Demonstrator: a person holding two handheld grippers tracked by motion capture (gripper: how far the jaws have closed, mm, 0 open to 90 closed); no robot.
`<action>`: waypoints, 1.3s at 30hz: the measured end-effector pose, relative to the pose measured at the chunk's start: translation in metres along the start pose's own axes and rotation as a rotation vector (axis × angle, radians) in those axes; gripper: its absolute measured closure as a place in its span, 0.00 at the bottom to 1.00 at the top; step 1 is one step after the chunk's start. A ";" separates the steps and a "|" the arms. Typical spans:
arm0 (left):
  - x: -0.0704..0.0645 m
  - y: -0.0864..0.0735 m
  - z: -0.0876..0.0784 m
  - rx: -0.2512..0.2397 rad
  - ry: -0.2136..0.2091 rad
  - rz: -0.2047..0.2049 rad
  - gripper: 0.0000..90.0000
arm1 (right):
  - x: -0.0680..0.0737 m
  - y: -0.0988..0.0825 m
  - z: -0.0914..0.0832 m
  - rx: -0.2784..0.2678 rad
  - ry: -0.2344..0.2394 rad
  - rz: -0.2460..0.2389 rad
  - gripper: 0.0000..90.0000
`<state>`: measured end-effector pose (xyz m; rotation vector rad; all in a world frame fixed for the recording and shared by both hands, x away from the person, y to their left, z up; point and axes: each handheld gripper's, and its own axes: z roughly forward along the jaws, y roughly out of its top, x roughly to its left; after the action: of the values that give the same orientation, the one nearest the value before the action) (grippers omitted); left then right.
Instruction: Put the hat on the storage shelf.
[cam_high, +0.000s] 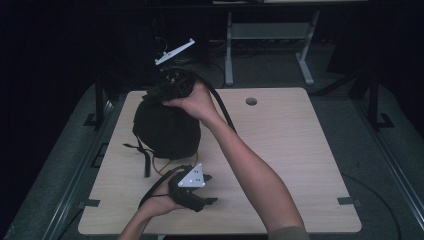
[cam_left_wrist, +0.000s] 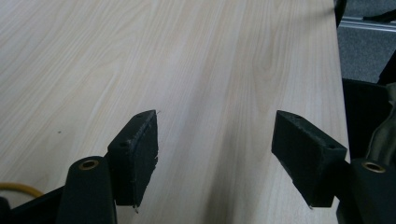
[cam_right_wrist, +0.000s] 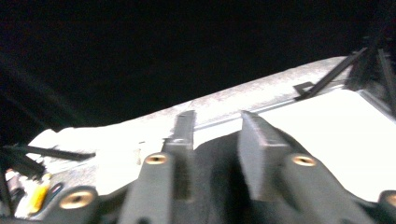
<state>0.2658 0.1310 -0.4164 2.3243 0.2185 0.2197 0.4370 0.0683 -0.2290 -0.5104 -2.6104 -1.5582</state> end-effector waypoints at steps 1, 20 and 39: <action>-0.001 -0.001 0.000 -0.004 0.003 -0.010 0.35 | 0.000 -0.001 0.000 0.001 -0.002 0.002 0.70; 0.003 -0.006 0.000 -0.019 0.030 -0.049 0.34 | 0.000 -0.020 -0.036 0.003 -0.017 0.003 0.46; 0.002 -0.007 0.001 -0.022 0.025 -0.068 0.33 | -0.004 -0.035 -0.070 -0.026 -0.037 0.033 0.37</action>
<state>0.2678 0.1355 -0.4215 2.2896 0.3057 0.2156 0.4219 -0.0087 -0.2255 -0.5865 -2.5978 -1.5898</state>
